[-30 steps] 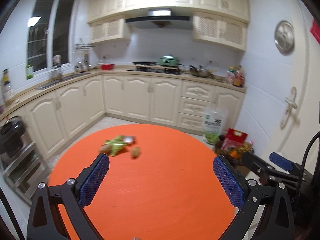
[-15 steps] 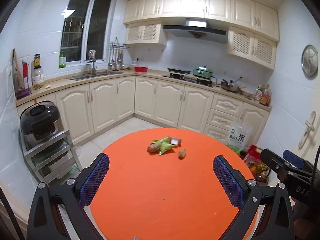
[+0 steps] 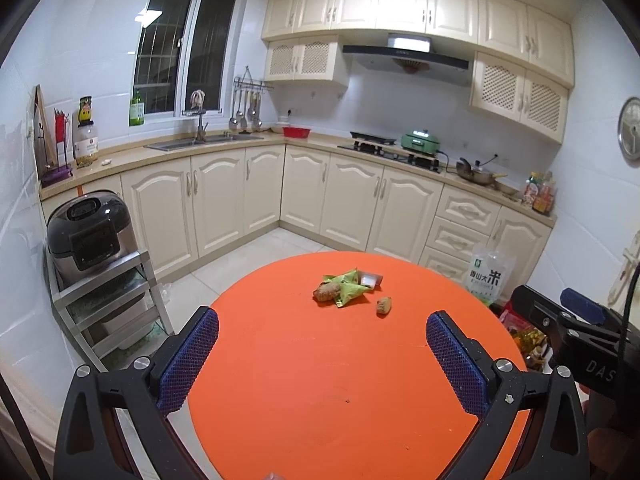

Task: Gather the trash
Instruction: 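Lower the right gripper onto the small ginger piece and close it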

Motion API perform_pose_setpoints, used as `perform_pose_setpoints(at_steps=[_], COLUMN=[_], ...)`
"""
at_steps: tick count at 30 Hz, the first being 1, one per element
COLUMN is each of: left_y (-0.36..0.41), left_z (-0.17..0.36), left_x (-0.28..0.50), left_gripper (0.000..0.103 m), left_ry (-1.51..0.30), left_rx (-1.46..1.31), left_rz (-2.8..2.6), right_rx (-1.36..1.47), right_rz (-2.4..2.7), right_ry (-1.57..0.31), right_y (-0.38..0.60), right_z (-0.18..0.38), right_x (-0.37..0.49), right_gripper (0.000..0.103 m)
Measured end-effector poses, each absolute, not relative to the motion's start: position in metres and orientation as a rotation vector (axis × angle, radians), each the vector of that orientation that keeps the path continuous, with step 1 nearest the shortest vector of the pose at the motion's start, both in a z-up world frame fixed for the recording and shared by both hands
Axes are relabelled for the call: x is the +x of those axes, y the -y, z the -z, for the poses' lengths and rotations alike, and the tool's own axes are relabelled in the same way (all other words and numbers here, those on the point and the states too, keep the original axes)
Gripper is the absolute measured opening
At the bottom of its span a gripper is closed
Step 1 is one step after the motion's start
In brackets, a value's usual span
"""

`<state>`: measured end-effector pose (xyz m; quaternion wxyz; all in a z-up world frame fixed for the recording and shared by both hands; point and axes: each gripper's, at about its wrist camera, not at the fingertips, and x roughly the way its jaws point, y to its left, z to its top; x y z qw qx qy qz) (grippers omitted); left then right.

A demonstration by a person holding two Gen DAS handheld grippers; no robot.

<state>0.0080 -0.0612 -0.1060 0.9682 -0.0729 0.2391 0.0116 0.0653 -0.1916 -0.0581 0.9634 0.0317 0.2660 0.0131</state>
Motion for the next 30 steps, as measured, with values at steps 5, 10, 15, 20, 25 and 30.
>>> perform_pose_setpoints(at_steps=[5,10,15,20,25,30], left_y=[0.054,0.050,0.050,0.052,0.057,0.064], left_z=[0.112,0.131,0.148,0.156,0.161,0.169], left_x=[0.065,0.141,0.229,0.315,0.389,0.450], left_gripper=[0.102,0.102,0.102,0.100,0.100,0.100], left_ry=[-0.533,-0.600,-0.683,-0.769,-0.829,-0.862], left_rx=[-0.153,-0.164,-0.161,-0.137,-0.111,-0.098], left_rz=[-0.020,-0.045,-0.058,-0.073,-0.074,-0.070], right_rx=[0.064,0.079,0.080,0.070,0.055,-0.034], right_rz=[-0.030,-0.023,-0.022,-0.044,-0.070,-0.069], right_ry=[-0.625,-0.733,-0.833,-0.906,-0.952,-0.950], right_y=[0.200,0.211,0.216,0.206,0.199,0.185], right_z=[0.086,0.128,0.170,0.204,0.227,0.233], right_x=[0.111,0.166,0.222,0.268,0.298,0.303], right_gripper=[0.103,0.103,0.102,0.094,0.078,0.050])
